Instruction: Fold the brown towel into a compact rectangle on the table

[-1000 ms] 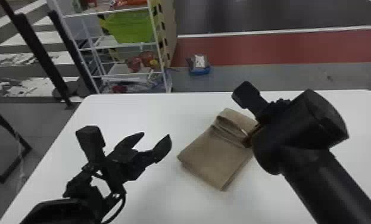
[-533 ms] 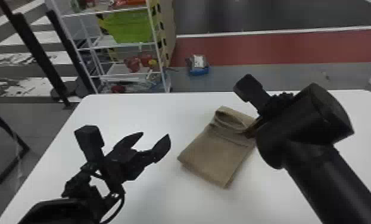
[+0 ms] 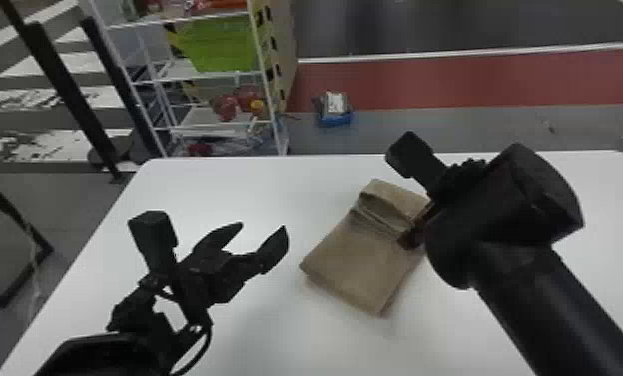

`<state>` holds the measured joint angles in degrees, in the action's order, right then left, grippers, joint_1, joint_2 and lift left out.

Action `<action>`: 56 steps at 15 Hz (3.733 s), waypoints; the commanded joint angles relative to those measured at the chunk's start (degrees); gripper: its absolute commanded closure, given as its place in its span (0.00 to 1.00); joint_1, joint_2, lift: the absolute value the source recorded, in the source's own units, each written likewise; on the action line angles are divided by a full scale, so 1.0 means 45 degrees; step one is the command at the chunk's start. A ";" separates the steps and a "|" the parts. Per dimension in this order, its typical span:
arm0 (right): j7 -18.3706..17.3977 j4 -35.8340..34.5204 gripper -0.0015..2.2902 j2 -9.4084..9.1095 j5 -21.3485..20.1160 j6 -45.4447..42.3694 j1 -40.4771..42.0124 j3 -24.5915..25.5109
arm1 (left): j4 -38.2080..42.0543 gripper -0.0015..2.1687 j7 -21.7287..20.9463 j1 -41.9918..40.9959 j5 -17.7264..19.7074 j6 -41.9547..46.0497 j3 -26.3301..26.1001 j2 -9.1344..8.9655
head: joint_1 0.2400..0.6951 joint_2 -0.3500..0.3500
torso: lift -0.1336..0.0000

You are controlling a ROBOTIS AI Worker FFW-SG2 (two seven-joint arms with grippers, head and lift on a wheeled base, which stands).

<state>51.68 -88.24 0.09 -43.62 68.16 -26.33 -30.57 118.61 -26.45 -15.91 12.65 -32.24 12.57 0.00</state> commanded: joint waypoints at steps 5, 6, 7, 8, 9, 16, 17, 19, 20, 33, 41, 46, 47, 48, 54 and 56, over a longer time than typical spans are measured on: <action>0.0000 0.0488 0.23 -0.0031 -0.0033 0.0000 -0.0125 -0.0316 | -0.0089 0.01 0.0000 0.0019 0.0000 0.0025 0.0001 -0.0033 | 1.00 0.74 | 0.00; 0.0000 0.0781 0.23 -0.0031 -0.0150 0.0000 -0.0223 -0.0355 | -0.0128 0.01 0.0000 0.0019 0.0000 0.0025 0.0020 -0.0033 | 1.00 0.75 | 0.00; 0.0000 0.0976 0.23 -0.0031 -0.0268 -0.0078 -0.0242 -0.0434 | -0.0128 0.01 0.0000 0.0019 0.0000 0.0025 0.0020 -0.0033 | 1.00 0.75 | 0.00; -0.0020 0.0996 0.24 -0.0031 -0.0268 -0.0078 -0.0242 -0.0414 | -0.0147 0.01 0.0000 0.0019 0.0000 0.0025 0.0040 -0.0033 | 1.00 0.75 | 0.00; -0.0098 0.0996 0.27 -0.0031 -0.0268 -0.0156 -0.0242 -0.0414 | -0.0147 0.01 0.0000 0.0019 0.0000 0.0025 0.0059 -0.0033 | 1.00 0.74 | 0.00; -0.0313 0.0898 0.46 -0.0031 0.0025 -0.0429 -0.0242 -0.0062 | -0.0225 0.01 0.0000 0.0078 0.0000 0.0025 0.0059 -0.0033 | 1.00 0.74 | 0.00; -0.0313 0.0898 0.46 -0.0031 0.0006 -0.0468 -0.0242 -0.0062 | -0.0225 0.01 0.0000 0.0078 0.0000 0.0025 0.0059 -0.0033 | 1.00 0.74 | 0.00; -0.0313 0.0840 0.50 -0.0031 0.0103 -0.0507 -0.0242 0.0055 | -0.0225 0.01 -0.0020 0.0078 0.0000 0.0025 0.0059 -0.0033 | 1.00 0.74 | 0.00; -0.0332 0.0742 0.50 -0.0031 0.0143 -0.0507 -0.0223 0.0113 | -0.0225 0.01 -0.0020 0.0078 0.0000 0.0025 0.0059 -0.0033 | 1.00 0.74 | 0.00; -0.0118 0.0039 0.49 -0.0031 0.0377 -0.0390 -0.0086 0.0543 | -0.0167 0.01 -0.0059 0.0058 0.0000 0.0025 0.0040 -0.0033 | 1.00 0.74 | 0.00; -0.0430 0.0722 0.43 -0.0031 0.0260 -0.0546 -0.0145 0.0231 | -0.0186 0.01 -0.0059 0.0058 0.0000 0.0025 0.0040 -0.0033 | 1.00 0.73 | 0.00; -0.0547 0.0742 0.36 -0.0031 0.0416 -0.0546 -0.0184 0.0367 | -0.0206 0.01 -0.0059 0.0058 0.0000 0.0025 0.0020 -0.0033 | 1.00 0.73 | 0.00; -0.0586 0.0742 0.36 -0.0031 0.0416 -0.0507 -0.0184 0.0387 | -0.0206 0.01 -0.0059 0.0058 0.0000 0.0025 0.0020 -0.0033 | 1.00 0.73 | 0.00; -0.0606 0.0742 0.36 -0.0031 0.0416 -0.0507 -0.0184 0.0367 | -0.0206 0.01 -0.0059 0.0058 0.0000 0.0025 0.0020 -0.0033 | 1.00 0.73 | 0.00; -0.0996 0.0742 0.36 -0.0031 0.0494 -0.0390 -0.0203 0.0445 | -0.0206 0.01 -0.0059 0.0058 0.0000 0.0025 0.0020 -0.0033 | 1.00 0.72 | 0.00; -0.1133 0.0742 0.36 -0.0031 0.0592 -0.0390 -0.0203 0.0563 | -0.0206 0.01 -0.0059 0.0058 0.0000 0.0025 0.0001 -0.0033 | 1.00 0.72 | 0.00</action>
<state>46.84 -84.90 0.09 -41.20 66.35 -27.25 -28.33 117.68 -26.72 -15.64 12.66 -32.13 12.63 0.00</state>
